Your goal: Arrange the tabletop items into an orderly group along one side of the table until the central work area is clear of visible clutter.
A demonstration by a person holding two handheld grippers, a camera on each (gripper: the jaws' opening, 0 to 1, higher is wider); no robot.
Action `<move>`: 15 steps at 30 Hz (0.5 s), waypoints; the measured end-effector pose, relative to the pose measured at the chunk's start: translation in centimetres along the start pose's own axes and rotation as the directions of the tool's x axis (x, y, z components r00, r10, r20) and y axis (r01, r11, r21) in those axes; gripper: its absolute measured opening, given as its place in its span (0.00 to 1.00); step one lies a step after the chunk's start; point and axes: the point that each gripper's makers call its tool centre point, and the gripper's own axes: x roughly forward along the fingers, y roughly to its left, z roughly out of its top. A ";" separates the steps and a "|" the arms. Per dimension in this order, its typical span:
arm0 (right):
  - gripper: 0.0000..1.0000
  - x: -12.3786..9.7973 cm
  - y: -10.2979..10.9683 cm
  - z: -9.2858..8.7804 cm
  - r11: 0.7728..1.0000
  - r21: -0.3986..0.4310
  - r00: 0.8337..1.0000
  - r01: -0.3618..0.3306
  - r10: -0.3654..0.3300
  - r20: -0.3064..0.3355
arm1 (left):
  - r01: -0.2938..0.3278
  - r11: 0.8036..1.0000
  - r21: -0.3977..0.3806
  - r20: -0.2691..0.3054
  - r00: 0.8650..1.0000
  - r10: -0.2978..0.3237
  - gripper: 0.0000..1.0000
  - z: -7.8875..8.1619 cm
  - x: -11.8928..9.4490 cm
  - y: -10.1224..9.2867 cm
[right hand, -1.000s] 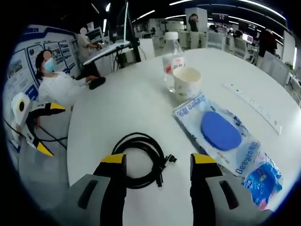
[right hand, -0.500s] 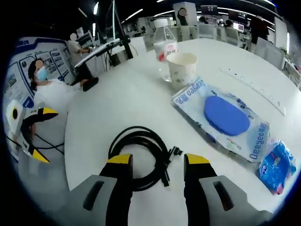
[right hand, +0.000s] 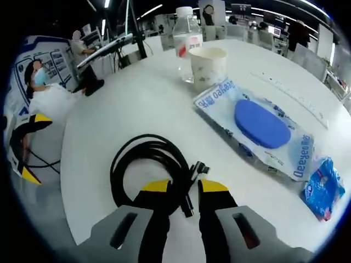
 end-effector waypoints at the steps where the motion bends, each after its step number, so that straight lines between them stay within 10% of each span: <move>1: 0.16 0.0 0.1 0.1 1.000 -0.006 1.000 0.000 0.000 0.001 | 0.000 1.000 -0.002 0.000 1.000 0.000 0.72 0.0 0.0 0.0; 7: 0.12 0.4 0.0 0.2 1.000 -0.014 0.999 -0.003 0.003 -0.032 | -0.001 1.000 0.003 -0.006 1.000 0.001 0.71 -0.1 0.0 0.0; 15: 0.08 -0.5 0.0 0.3 0.964 0.264 0.999 -0.036 0.034 0.012 | -0.006 1.000 0.004 -0.024 1.000 0.006 0.69 -0.4 0.0 0.1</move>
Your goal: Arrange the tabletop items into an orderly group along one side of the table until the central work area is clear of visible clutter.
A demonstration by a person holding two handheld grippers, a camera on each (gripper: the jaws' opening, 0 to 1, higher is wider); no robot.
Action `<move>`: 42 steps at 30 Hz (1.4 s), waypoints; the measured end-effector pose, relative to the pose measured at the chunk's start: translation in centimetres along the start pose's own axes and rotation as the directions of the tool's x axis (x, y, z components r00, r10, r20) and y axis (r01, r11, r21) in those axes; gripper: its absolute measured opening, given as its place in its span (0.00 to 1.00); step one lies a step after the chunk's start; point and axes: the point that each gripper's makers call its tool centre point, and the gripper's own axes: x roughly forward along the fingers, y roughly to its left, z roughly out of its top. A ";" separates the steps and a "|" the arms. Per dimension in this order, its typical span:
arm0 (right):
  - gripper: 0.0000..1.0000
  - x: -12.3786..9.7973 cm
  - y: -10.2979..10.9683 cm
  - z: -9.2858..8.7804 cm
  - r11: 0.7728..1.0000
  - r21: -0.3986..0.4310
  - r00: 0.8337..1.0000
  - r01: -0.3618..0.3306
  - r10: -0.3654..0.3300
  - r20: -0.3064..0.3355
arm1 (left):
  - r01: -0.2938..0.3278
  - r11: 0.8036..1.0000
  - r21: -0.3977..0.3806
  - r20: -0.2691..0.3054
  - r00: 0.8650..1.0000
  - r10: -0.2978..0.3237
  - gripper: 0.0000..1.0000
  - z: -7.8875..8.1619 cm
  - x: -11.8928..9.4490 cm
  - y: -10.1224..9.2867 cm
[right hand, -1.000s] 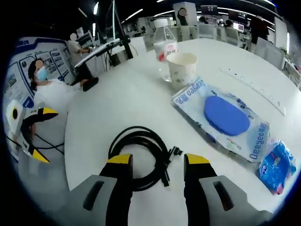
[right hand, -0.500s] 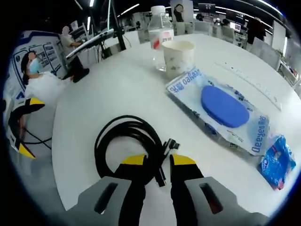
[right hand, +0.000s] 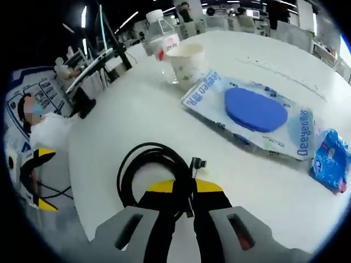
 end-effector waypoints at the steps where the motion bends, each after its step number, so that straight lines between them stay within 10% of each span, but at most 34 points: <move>1: 0.08 -0.1 0.0 0.0 1.000 0.002 1.000 -0.001 0.001 0.003 | 0.002 1.000 0.001 0.000 1.000 -0.002 0.69 0.0 0.0 0.0; 25: 0.07 -10.6 -5.6 1.8 0.902 0.424 0.953 -0.084 -0.051 0.297 | 0.028 0.999 0.026 -0.024 0.999 -0.028 0.68 -0.4 0.2 -0.8; 42: 0.07 -15.6 -12.6 -1.4 0.826 0.563 0.921 -0.012 -0.211 0.329 | 0.034 0.999 0.035 -0.040 0.999 -0.033 0.67 -0.4 0.0 -1.0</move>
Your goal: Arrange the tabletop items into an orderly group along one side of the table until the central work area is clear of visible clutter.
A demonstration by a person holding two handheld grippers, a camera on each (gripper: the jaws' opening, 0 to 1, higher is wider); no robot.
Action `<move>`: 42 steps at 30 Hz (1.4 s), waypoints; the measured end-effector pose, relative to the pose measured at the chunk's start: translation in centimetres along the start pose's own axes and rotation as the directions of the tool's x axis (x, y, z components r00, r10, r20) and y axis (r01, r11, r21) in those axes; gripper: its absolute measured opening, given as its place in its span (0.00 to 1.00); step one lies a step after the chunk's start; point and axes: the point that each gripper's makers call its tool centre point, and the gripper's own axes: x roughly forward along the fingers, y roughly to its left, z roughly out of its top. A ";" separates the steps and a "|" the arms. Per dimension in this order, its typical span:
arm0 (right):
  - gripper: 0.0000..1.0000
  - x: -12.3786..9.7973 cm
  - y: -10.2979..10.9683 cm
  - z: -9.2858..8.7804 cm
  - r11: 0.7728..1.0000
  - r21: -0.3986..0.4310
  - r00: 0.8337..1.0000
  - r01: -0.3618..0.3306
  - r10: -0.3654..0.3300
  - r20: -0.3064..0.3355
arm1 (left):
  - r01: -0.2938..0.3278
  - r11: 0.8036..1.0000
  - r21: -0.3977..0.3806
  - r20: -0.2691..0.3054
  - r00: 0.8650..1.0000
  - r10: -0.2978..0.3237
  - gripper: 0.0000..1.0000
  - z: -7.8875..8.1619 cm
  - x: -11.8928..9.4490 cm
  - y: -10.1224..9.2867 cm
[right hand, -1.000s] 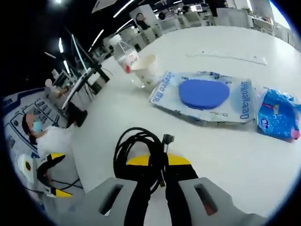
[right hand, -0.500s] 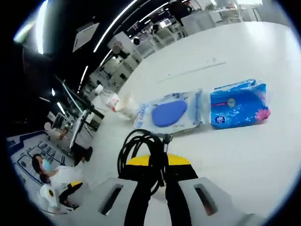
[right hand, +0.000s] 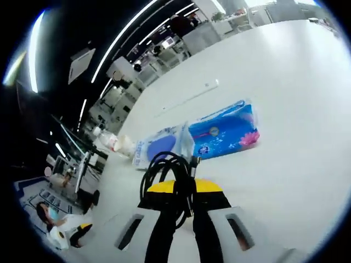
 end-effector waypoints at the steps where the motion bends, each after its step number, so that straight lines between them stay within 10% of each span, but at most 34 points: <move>1: 0.07 -0.1 -0.2 0.1 1.000 0.004 1.000 0.004 -0.004 0.005 | 0.001 1.000 0.001 0.000 1.000 -0.001 0.67 0.0 0.0 0.0; 22: 0.07 -0.7 -3.8 -1.3 0.987 0.133 0.995 0.091 -0.096 0.030 | -0.004 1.000 0.000 -0.005 1.000 0.004 0.66 0.1 -0.1 0.0; 42: 0.09 0.2 -6.6 -2.5 0.977 0.040 0.978 0.208 -0.209 0.003 | -0.003 1.000 -0.002 -0.020 1.000 0.003 0.66 -0.2 0.1 0.0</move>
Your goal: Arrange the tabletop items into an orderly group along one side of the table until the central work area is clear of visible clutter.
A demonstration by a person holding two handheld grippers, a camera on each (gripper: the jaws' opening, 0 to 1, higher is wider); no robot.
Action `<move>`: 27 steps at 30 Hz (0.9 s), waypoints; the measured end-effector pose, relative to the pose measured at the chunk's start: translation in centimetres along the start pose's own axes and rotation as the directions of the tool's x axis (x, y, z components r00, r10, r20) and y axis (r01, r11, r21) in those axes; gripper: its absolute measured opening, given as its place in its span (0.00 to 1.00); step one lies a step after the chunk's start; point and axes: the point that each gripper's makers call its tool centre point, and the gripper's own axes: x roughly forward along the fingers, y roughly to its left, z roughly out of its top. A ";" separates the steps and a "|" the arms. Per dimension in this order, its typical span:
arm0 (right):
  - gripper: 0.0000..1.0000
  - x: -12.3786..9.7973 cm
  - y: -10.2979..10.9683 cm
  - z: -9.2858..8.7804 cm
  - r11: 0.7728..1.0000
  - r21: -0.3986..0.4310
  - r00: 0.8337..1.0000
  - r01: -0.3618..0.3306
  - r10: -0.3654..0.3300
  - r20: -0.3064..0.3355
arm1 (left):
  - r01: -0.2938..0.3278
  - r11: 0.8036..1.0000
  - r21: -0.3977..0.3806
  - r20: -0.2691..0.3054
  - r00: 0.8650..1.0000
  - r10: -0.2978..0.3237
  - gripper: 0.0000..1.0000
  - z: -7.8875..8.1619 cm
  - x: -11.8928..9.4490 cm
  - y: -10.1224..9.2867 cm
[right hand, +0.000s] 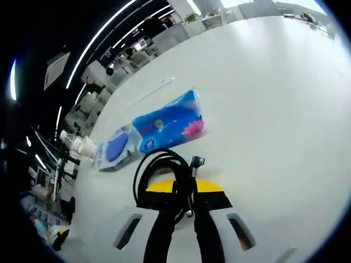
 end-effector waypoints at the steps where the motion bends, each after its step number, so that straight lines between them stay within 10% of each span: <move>1: 0.09 0.0 -0.1 0.0 1.000 -0.004 1.000 0.002 -0.002 0.000 | 0.000 1.000 0.002 -0.002 1.000 0.000 0.66 0.0 0.0 0.0; 27: 0.25 -0.5 0.6 0.1 0.988 -0.154 0.999 -0.005 0.011 0.037 | 0.011 1.000 0.006 -0.007 1.000 -0.011 0.66 -0.1 0.0 -0.3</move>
